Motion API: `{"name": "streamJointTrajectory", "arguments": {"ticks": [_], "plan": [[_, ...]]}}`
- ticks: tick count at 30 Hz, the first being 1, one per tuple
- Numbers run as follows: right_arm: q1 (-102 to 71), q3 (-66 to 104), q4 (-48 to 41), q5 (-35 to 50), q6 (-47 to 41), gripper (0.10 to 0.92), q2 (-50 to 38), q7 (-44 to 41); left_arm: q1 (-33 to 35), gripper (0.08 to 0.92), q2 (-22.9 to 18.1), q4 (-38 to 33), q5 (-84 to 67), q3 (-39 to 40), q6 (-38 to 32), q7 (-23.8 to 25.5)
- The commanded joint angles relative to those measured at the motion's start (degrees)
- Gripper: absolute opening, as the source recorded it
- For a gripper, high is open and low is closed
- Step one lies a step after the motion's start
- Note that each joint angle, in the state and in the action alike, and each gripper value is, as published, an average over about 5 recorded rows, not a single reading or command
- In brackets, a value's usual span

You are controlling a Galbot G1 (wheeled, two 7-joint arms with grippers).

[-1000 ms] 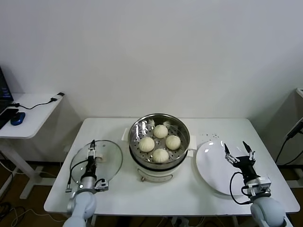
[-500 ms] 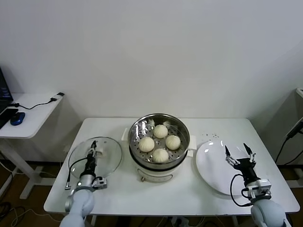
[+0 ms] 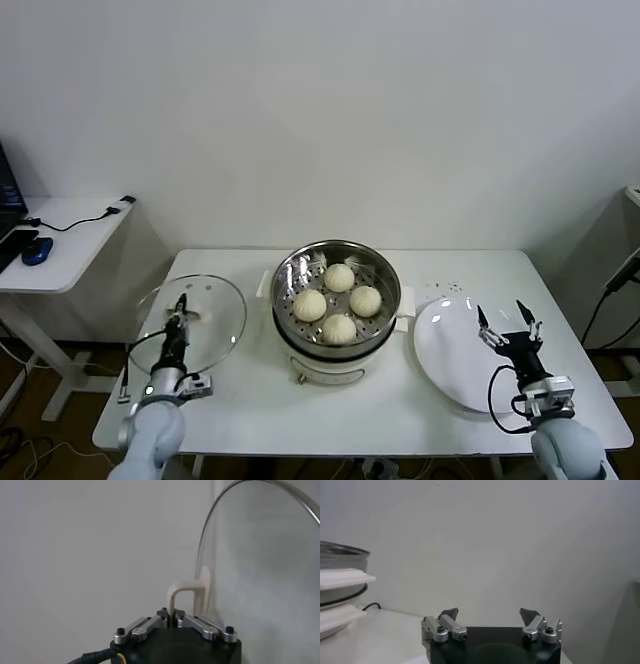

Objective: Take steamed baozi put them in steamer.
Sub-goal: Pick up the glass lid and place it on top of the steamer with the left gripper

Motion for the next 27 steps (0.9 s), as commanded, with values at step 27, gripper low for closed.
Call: {"name": "streamJointTrajectory", "arguments": {"ticks": [27], "plan": [[7.01, -4.08, -4.35, -1.22, -0.7, 0.823, -1.45, 1.2, -8.31, 0.144, 8.33, -34.55, 13.92, 32.55, 37.1, 30.54]]}}
